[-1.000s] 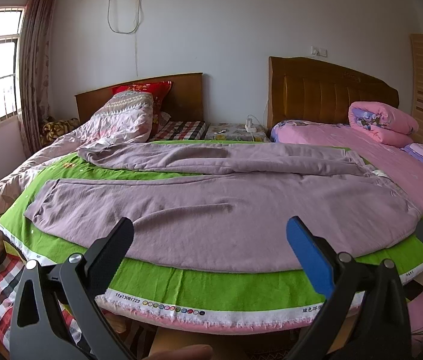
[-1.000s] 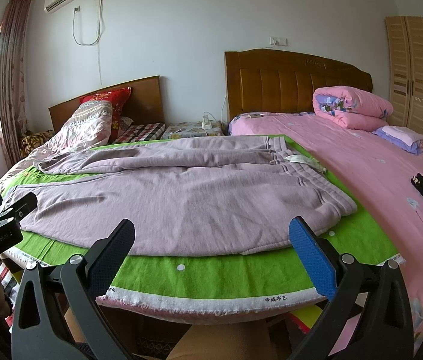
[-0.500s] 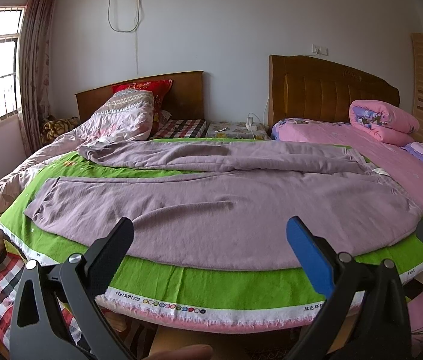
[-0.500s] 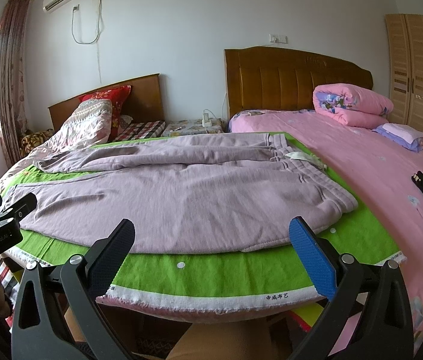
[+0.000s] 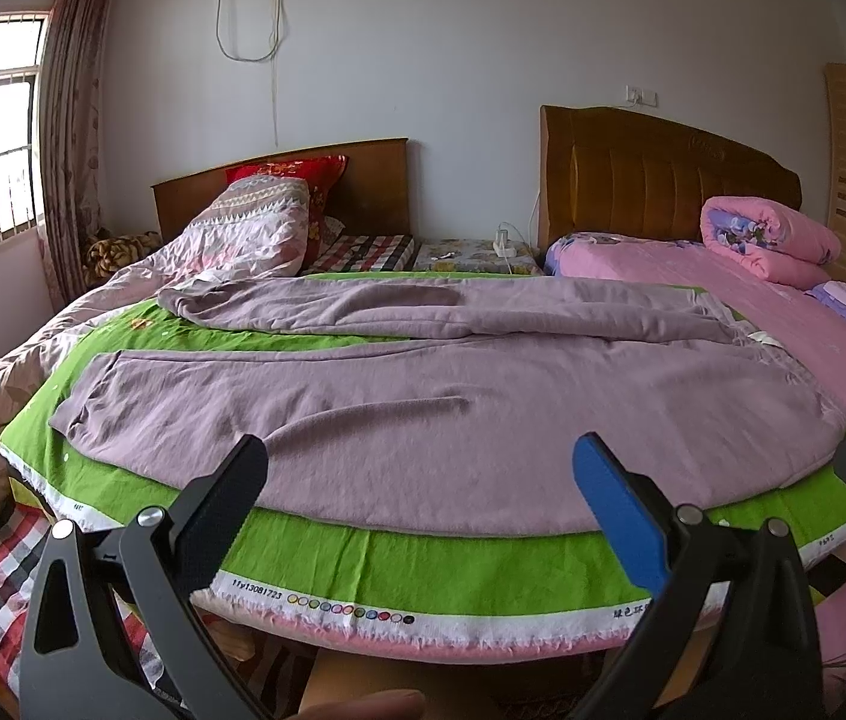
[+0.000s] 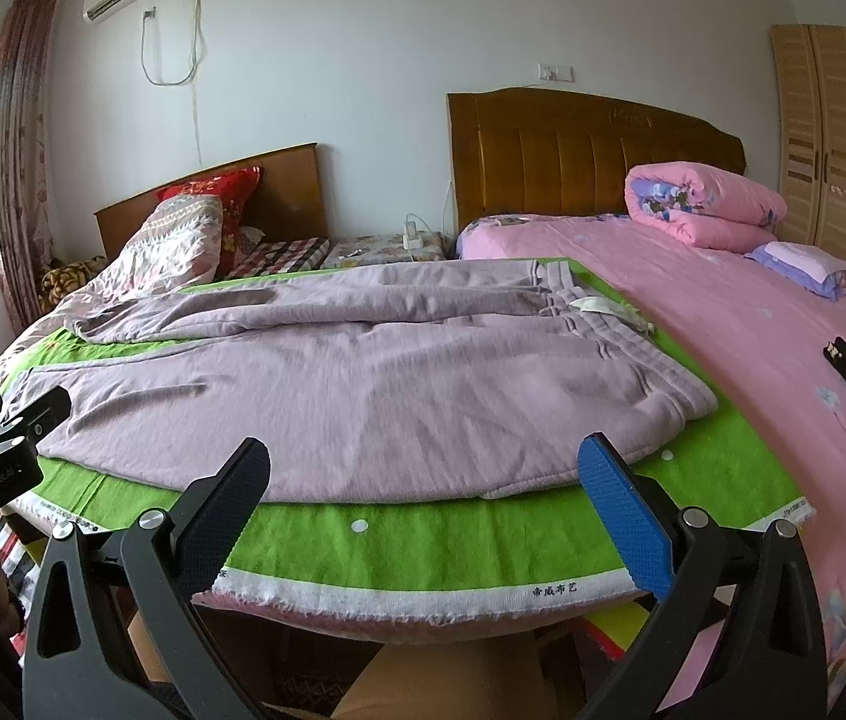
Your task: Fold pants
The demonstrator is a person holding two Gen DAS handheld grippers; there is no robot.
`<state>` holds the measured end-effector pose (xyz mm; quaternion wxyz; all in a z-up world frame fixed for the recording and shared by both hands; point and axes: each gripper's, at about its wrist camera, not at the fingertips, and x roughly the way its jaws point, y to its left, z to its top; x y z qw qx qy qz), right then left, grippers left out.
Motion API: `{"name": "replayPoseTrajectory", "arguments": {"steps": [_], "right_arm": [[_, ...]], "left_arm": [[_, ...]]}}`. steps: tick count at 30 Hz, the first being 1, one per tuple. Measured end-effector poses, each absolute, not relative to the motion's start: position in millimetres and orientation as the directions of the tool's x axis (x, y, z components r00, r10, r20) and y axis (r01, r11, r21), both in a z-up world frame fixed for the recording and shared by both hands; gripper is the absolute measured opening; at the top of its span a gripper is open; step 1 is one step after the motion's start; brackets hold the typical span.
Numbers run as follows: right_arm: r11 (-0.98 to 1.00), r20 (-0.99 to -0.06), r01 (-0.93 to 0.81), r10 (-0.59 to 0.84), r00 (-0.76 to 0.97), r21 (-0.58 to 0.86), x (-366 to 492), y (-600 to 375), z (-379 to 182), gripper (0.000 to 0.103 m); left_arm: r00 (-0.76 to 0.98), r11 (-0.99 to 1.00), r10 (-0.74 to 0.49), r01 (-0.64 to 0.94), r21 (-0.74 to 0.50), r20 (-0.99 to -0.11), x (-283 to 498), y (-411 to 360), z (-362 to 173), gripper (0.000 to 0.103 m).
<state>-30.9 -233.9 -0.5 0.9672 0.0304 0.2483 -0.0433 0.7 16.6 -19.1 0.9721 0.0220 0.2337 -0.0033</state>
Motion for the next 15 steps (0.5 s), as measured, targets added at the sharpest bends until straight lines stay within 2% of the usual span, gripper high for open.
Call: {"name": "replayPoseTrajectory", "arguments": {"steps": [6,9,13,15], "right_arm": [[0.992,-0.550,0.075,-0.005,0.835,0.104,-17.0,-243.3,-14.1,0.099],[0.986,-0.553,0.095,-0.002,0.833,0.140,-6.6,-256.0,-14.6,0.099],[0.983,-0.568,0.075,0.033,0.822,0.166,34.7,-271.1,1.6,0.099],[0.986,-0.576,0.025,0.076,0.814,0.165,65.1,-280.4,19.1,0.099]], "left_arm": [[0.854,0.997,-0.077,0.064,-0.044,-0.514,10.0,25.1,-25.7,0.102],[0.836,0.994,-0.104,0.064,-0.093,-0.539,14.3,30.1,-30.4,0.102],[0.727,0.963,-0.258,0.139,-0.231,-0.636,37.2,33.4,-49.7,0.101],[0.742,0.967,-0.245,0.146,-0.207,-0.624,49.6,31.7,-46.8,0.101]]}}
